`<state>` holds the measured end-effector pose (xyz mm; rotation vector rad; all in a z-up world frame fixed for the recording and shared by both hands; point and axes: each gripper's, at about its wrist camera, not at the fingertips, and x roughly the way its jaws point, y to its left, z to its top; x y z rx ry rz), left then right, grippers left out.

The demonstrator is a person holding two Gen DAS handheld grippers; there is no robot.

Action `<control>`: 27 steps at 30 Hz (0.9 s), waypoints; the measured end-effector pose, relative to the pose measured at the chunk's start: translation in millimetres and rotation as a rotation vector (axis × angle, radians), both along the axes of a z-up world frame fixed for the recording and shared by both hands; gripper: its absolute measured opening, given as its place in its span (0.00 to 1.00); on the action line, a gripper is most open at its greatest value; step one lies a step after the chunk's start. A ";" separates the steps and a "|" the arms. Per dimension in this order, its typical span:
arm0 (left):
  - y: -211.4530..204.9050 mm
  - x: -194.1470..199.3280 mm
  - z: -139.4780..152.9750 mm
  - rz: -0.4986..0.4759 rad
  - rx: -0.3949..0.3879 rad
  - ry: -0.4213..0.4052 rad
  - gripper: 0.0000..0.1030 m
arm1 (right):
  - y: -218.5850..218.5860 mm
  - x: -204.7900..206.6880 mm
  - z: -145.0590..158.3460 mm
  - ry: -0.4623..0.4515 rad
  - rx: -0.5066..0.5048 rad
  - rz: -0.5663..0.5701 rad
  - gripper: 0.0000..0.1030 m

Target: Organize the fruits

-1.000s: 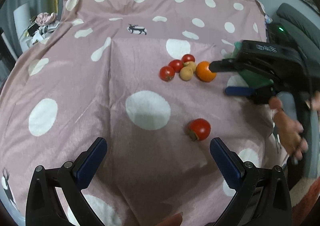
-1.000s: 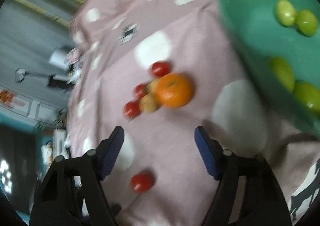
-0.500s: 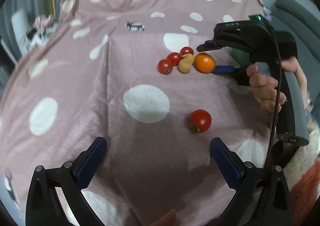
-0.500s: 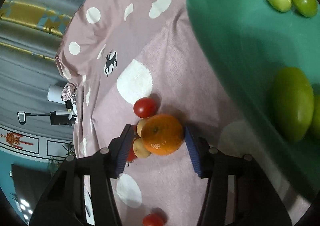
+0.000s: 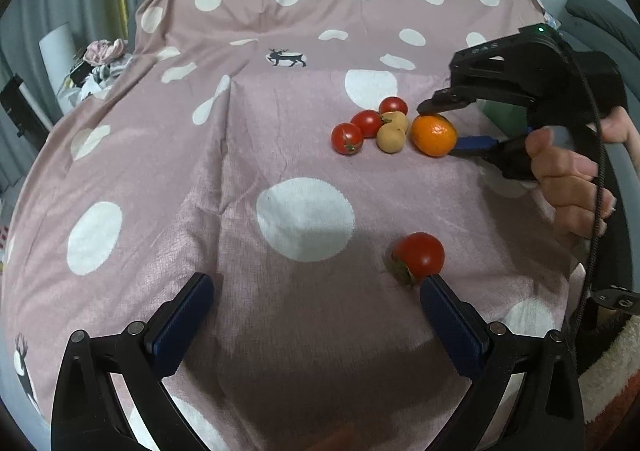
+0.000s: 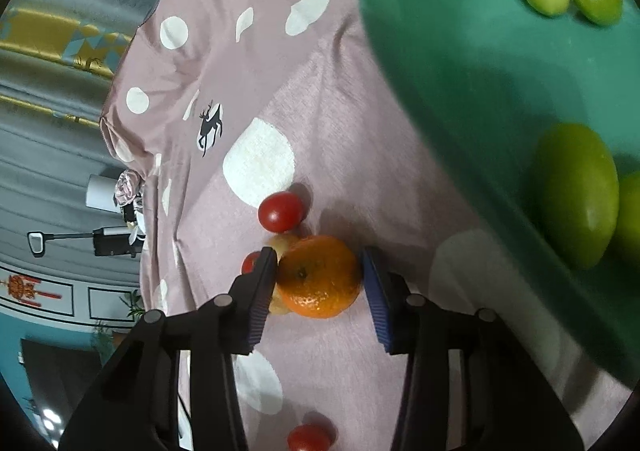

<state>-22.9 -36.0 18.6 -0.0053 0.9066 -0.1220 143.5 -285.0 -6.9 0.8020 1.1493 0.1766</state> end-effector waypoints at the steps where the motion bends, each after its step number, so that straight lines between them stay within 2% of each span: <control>1: 0.7 0.3 0.3 0.000 0.000 -0.002 0.99 | -0.8 -1.5 0.3 0.005 0.004 0.013 0.41; 4: 3.0 0.3 1.7 0.008 -0.040 -0.006 0.99 | -0.9 -8.3 2.3 0.015 -0.003 0.047 0.42; 8: 4.3 -3.1 11.5 -0.020 -0.204 -0.020 0.99 | 2.4 -20.3 4.9 0.020 -0.028 0.098 0.42; 11: -3.6 3.0 17.2 -0.047 -0.246 -0.052 0.97 | 4.6 -31.2 7.5 0.015 -0.032 0.159 0.42; 13: -13.2 11.6 14.6 -0.087 -0.271 -0.026 0.91 | 2.3 -37.4 6.7 0.022 -0.011 0.182 0.42; 16: -29.4 29.6 2.0 -0.116 -0.306 0.055 0.90 | -2.1 -40.1 1.7 0.039 0.034 0.182 0.42; 18: -40.0 40.9 -6.0 -0.094 -0.317 0.085 0.90 | -2.9 -41.1 1.4 0.040 0.036 0.185 0.41; 19: -43.2 41.8 -4.4 -0.088 -0.311 0.070 0.90 | -3.4 -41.5 2.1 0.044 0.034 0.185 0.41; 22: -52.3 46.1 -4.0 -0.138 -0.314 0.087 0.90 | -0.6 -44.8 5.3 0.043 0.016 0.209 0.41; 25: -59.0 41.2 -2.1 -0.135 -0.247 0.034 0.89 | 1.4 -46.7 6.4 0.045 0.014 0.244 0.41; 27: -67.5 39.9 -3.0 -0.162 -0.179 0.018 0.81 | 1.7 -48.4 6.5 0.042 0.013 0.274 0.41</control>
